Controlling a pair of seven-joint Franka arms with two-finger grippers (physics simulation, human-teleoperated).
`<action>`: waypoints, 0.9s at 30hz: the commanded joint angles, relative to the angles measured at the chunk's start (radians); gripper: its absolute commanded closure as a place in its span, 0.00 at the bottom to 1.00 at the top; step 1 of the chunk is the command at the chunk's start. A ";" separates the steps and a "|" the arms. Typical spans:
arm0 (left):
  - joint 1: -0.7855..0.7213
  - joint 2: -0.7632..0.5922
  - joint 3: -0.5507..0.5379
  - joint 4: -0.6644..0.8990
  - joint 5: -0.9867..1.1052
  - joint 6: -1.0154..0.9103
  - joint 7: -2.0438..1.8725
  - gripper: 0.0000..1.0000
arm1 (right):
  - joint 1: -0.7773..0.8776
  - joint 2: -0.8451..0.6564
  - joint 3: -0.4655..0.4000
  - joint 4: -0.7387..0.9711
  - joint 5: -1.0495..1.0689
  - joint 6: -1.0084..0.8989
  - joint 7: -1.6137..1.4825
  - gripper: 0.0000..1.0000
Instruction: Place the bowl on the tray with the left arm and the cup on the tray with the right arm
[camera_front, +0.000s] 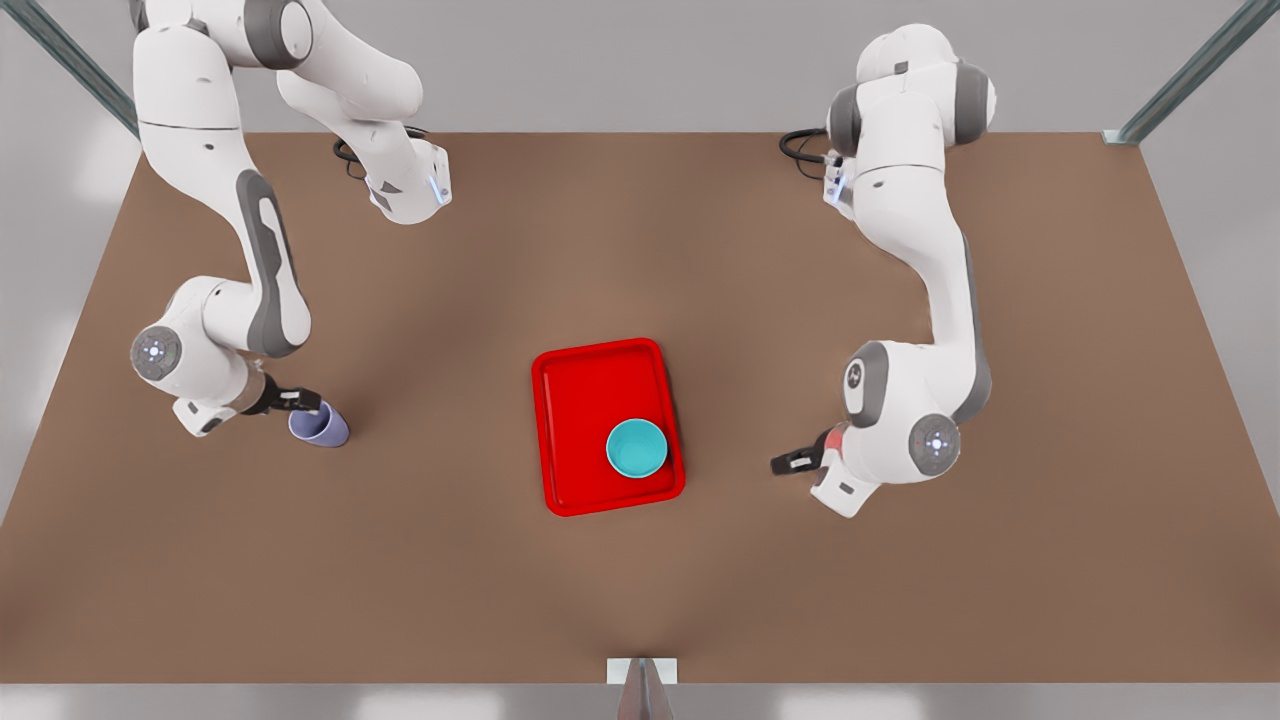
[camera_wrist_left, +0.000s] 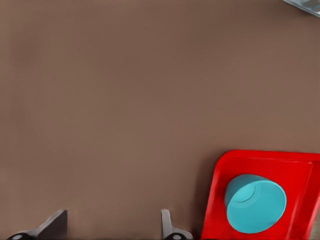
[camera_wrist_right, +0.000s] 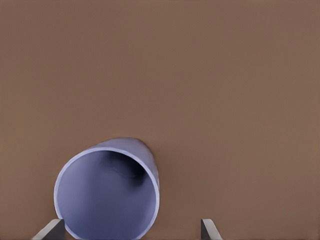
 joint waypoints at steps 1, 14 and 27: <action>-0.002 -0.007 0.029 0.000 0.121 -0.022 0.034 0.00 | -0.002 0.003 0.000 -0.004 0.000 0.002 0.000 0.03; 0.591 -0.504 -0.627 -0.069 0.767 -0.134 0.152 0.00 | -0.026 0.037 -0.002 -0.065 -0.001 0.117 -0.026 0.04; 0.576 -0.490 -0.630 -0.069 0.765 -0.138 0.151 0.00 | -0.037 0.073 0.000 -0.088 0.068 0.237 -0.028 0.79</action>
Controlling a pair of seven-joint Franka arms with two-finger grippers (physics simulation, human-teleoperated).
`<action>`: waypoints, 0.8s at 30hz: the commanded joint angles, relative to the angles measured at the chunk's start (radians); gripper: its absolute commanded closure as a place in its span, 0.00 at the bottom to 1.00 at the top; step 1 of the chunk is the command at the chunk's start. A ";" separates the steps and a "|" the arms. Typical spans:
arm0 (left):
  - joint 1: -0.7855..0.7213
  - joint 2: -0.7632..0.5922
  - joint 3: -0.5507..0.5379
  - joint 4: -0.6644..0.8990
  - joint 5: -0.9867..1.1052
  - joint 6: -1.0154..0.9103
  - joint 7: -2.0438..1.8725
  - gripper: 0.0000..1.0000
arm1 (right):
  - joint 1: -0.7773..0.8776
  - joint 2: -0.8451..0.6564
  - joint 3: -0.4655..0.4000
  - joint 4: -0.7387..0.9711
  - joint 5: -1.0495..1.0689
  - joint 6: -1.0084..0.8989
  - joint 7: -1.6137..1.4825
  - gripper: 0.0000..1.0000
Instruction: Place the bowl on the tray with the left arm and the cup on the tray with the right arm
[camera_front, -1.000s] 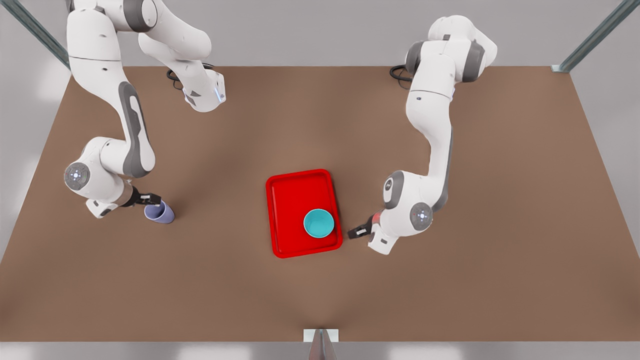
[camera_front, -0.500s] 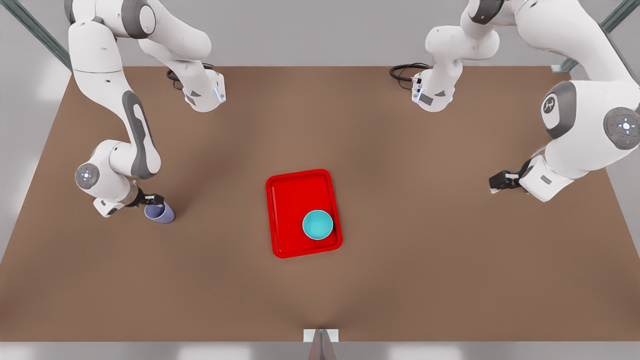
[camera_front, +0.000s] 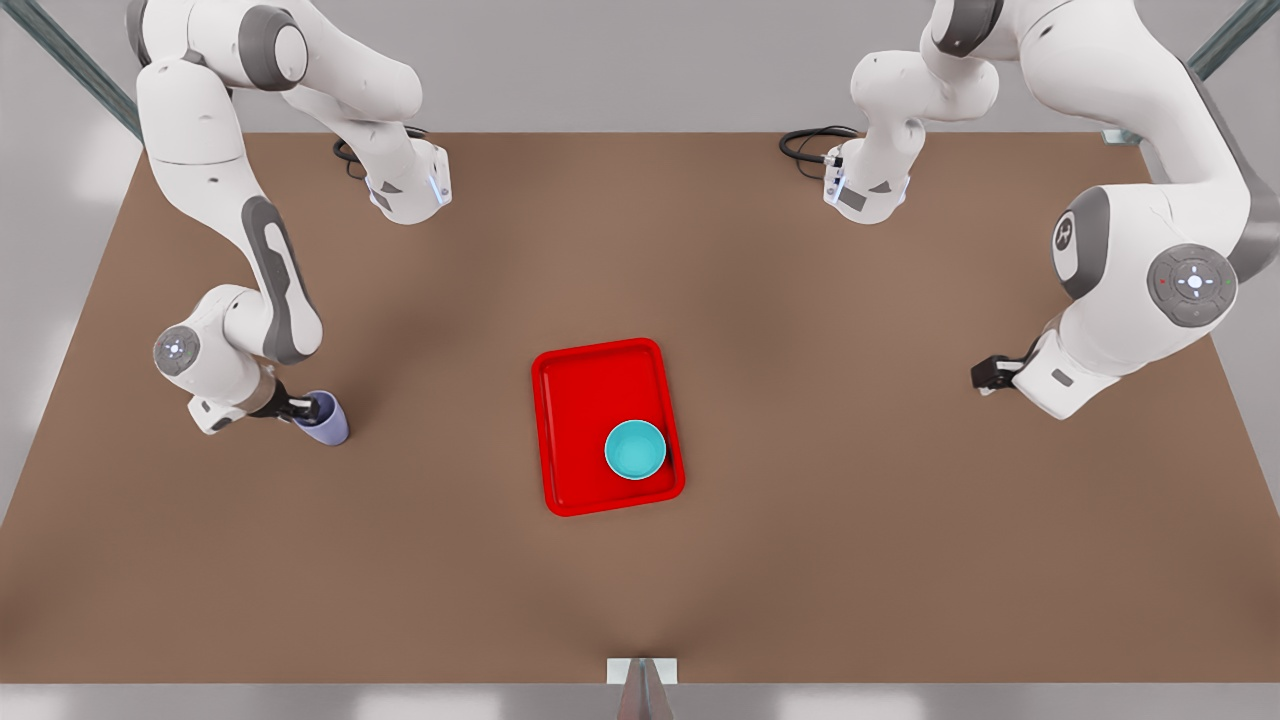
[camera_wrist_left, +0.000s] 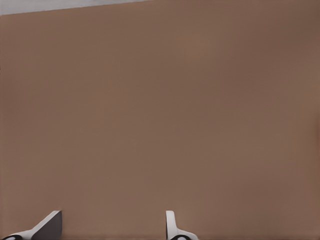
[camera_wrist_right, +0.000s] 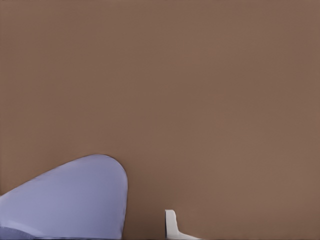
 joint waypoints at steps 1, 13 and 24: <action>0.000 0.000 0.000 0.000 0.001 0.000 0.000 0.00 | 0.000 -0.002 -0.001 0.001 0.000 -0.002 -0.002 0.79; -0.012 -0.009 0.000 0.003 0.004 -0.018 -0.002 0.00 | 0.010 -0.015 0.001 0.010 0.000 -0.045 0.000 0.79; -0.012 -0.014 -0.001 0.031 0.001 -0.051 -0.002 0.00 | 0.170 -0.075 0.016 0.033 0.009 -0.084 0.026 0.79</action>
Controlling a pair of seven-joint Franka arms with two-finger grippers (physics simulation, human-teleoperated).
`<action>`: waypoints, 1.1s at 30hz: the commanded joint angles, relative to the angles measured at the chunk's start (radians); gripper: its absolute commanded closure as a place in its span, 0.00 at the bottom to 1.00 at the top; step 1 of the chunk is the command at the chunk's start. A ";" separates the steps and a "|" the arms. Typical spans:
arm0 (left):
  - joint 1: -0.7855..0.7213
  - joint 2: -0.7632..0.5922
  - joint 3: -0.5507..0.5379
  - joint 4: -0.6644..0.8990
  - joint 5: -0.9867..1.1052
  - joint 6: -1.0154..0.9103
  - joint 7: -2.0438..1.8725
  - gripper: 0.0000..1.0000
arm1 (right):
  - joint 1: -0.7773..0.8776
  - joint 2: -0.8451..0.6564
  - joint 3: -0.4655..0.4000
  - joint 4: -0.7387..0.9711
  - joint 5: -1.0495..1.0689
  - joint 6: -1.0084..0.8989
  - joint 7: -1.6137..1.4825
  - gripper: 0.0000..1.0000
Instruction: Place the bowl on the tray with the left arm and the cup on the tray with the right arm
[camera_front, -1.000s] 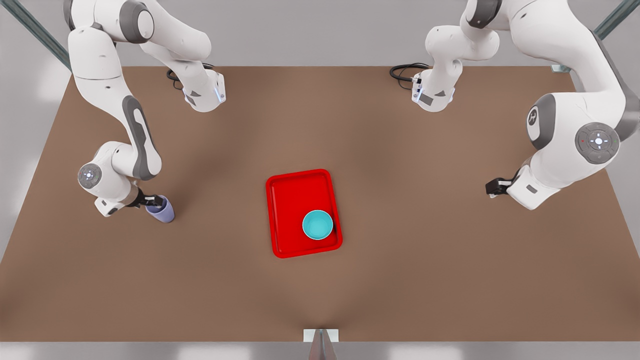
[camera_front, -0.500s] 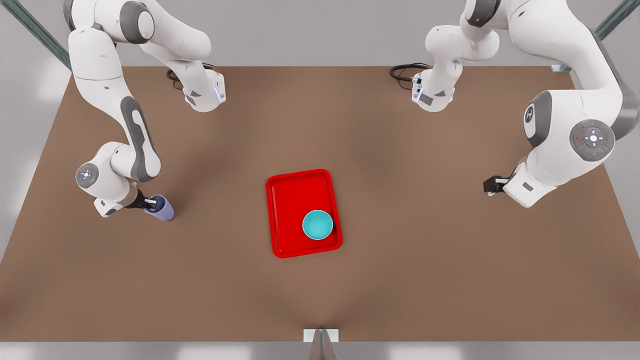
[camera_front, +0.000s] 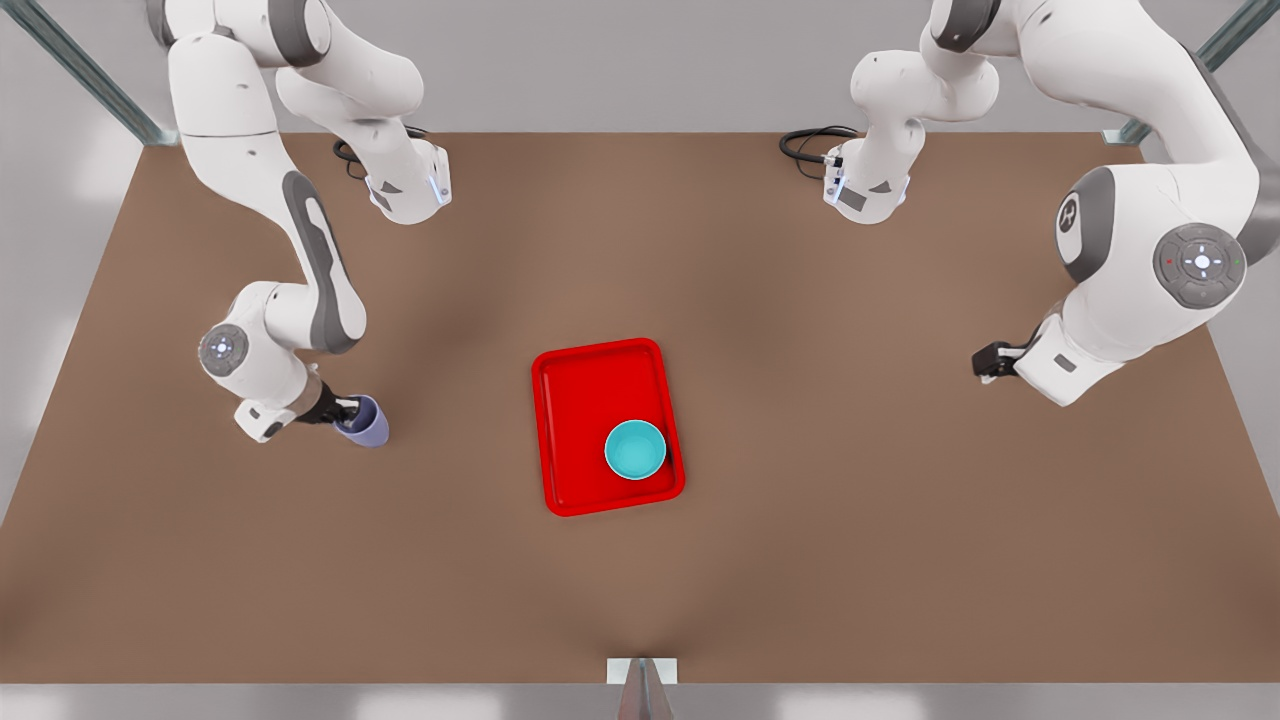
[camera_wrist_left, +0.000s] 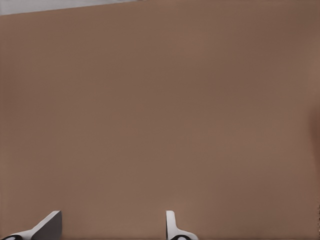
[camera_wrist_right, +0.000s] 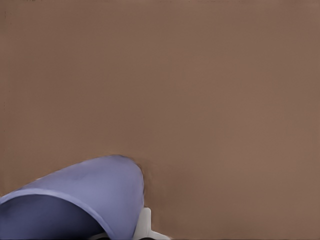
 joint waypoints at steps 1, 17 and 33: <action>0.000 0.000 0.000 0.000 0.000 0.000 0.002 0.00 | 0.016 0.001 -0.001 0.000 -0.005 0.001 0.009 0.79; 0.000 0.005 0.002 -0.002 0.000 0.000 -0.002 0.00 | 0.266 -0.029 0.167 0.091 0.032 -0.084 0.596 0.79; 0.000 0.003 0.005 -0.002 -0.008 0.000 0.000 0.00 | 0.462 0.078 0.242 0.068 0.026 0.095 0.932 0.79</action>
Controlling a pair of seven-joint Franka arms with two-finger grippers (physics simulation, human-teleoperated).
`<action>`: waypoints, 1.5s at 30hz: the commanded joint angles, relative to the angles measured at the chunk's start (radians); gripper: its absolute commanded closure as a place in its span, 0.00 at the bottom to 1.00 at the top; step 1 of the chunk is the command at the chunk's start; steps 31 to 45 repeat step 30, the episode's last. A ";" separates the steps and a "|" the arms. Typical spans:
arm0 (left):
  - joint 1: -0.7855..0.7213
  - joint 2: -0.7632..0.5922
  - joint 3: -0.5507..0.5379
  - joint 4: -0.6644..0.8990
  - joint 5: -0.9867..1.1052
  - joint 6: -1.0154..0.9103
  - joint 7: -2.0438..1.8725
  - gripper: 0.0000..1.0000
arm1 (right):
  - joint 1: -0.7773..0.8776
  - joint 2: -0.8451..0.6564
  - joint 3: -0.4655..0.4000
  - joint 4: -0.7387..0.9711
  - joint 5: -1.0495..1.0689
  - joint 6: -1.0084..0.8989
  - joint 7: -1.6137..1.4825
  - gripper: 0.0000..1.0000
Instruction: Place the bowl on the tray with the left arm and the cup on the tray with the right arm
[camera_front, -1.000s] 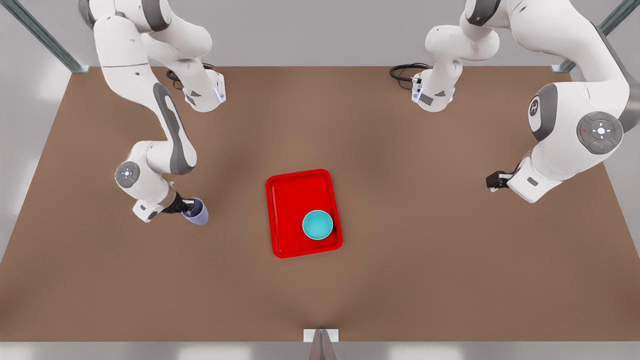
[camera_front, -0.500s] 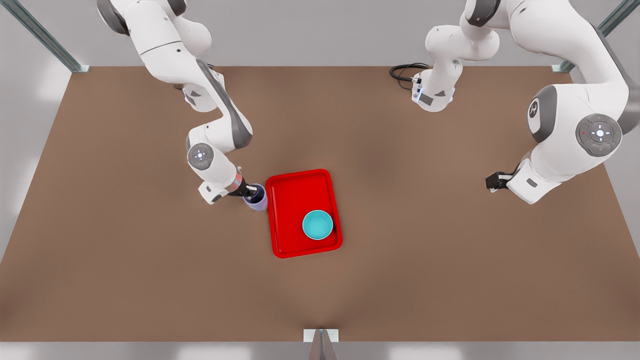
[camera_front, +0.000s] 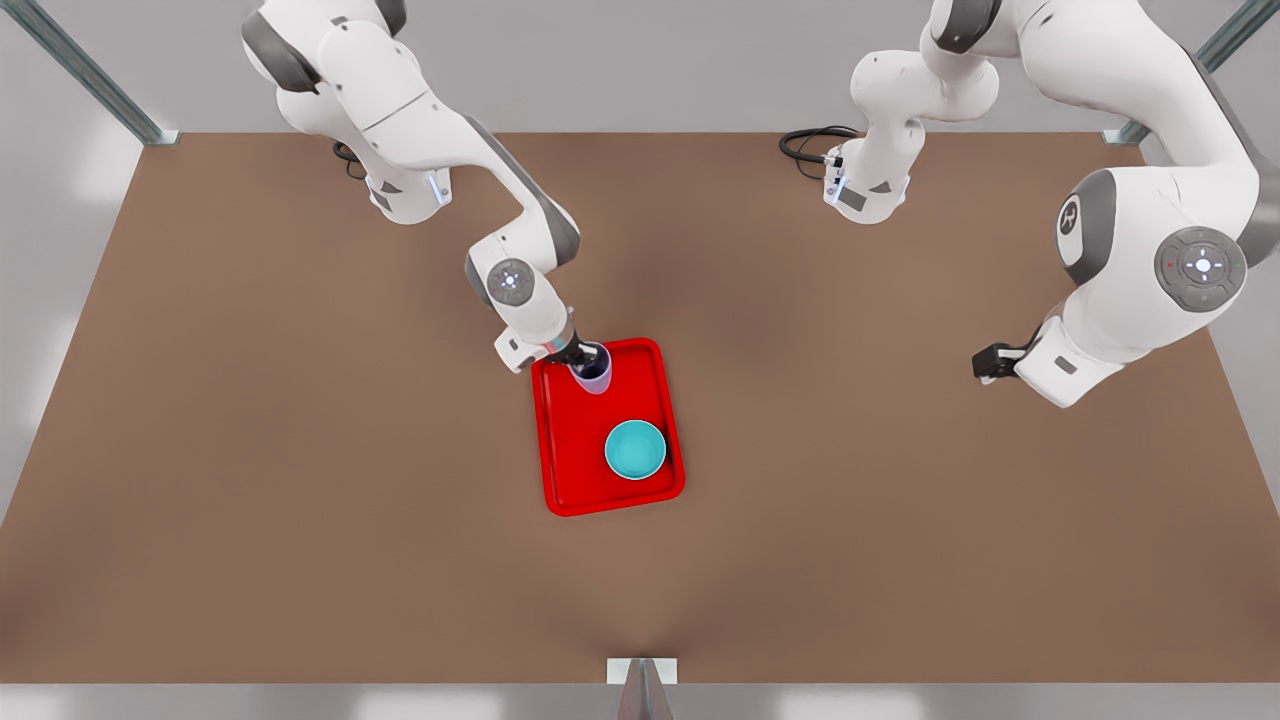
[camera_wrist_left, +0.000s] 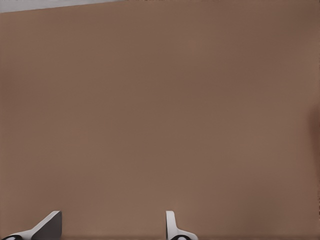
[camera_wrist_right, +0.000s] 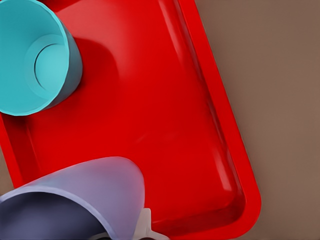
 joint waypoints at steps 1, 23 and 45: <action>0.000 0.000 0.000 0.000 -0.001 0.000 0.000 0.00 | 0.001 0.002 -0.001 0.000 -0.008 -0.004 0.006 0.79; 0.000 -0.009 -0.005 0.002 -0.003 -0.011 0.000 0.00 | -0.151 -0.208 -0.268 0.330 -0.008 -0.691 -0.460 0.00; 0.000 -0.009 -0.005 0.002 -0.001 -0.011 0.000 0.00 | -0.526 -0.236 -0.162 0.445 -0.068 -0.933 -0.786 0.00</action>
